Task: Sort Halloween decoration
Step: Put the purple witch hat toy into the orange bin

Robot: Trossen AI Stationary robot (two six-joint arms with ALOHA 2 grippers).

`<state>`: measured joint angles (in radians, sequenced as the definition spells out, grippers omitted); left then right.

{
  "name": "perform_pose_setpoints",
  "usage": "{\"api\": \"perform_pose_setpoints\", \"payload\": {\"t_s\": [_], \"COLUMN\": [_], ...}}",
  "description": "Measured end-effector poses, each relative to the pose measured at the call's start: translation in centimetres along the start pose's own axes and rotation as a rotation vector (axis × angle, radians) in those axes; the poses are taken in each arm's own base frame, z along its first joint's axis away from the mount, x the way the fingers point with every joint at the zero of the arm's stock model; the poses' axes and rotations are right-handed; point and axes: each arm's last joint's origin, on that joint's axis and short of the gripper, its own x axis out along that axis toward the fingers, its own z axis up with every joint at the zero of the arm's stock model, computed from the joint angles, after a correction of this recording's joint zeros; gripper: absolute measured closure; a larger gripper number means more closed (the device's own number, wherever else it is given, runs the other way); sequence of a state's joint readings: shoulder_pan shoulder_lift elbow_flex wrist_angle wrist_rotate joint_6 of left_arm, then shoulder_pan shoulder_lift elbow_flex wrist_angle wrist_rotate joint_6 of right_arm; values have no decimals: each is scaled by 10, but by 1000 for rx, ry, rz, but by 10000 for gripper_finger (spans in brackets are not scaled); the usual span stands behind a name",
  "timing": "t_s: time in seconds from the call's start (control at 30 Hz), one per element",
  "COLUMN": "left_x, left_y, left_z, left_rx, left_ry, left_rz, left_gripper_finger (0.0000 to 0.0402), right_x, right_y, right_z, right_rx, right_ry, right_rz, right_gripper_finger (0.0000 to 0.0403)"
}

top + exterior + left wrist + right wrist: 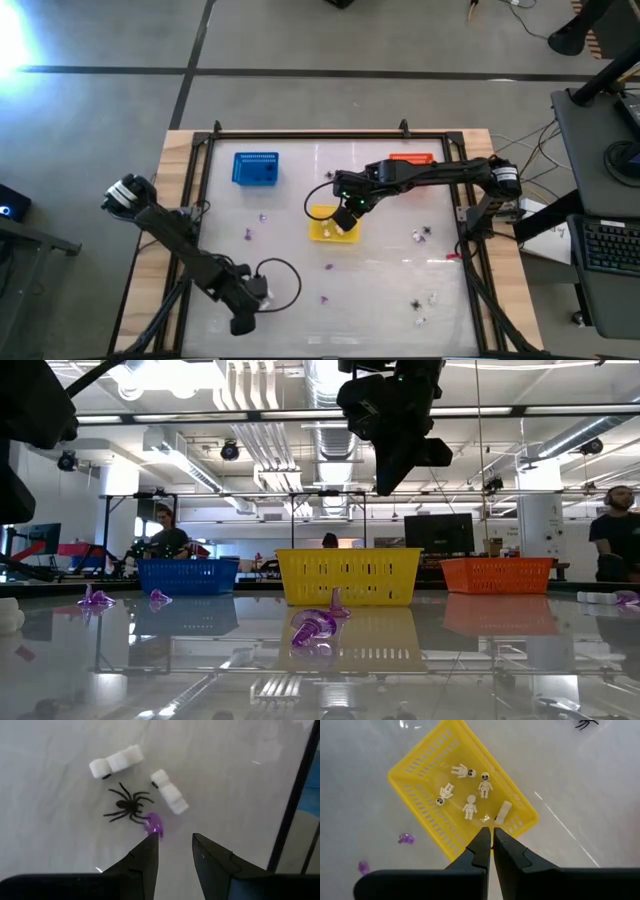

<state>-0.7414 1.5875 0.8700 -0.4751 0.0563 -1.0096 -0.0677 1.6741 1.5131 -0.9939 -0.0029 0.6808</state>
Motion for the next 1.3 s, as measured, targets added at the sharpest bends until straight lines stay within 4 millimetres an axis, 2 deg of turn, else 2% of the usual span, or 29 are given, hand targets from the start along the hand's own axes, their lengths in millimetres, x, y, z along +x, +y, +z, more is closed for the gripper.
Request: {"api": "perform_pose_setpoints", "payload": {"t_s": [0.3, 0.8, 1.3], "left_x": [9, 10, 5], "left_y": [3, 5, 6], "left_z": [-1, -2, -2], "left_rx": [-1, 23, 85], "left_ry": [15, 4, 1], "left_rz": [32, 46, 41], "left_gripper_finger": [307, 397, 401], "right_x": [0, 0, 0], "right_y": [0, 0, 0], "right_z": [0, 0, 0], "right_rx": [-3, -3, -2], "right_ry": [0, 0, 1], "right_rz": [0, 0, 0], "right_gripper_finger": [390, 390, 390]}}
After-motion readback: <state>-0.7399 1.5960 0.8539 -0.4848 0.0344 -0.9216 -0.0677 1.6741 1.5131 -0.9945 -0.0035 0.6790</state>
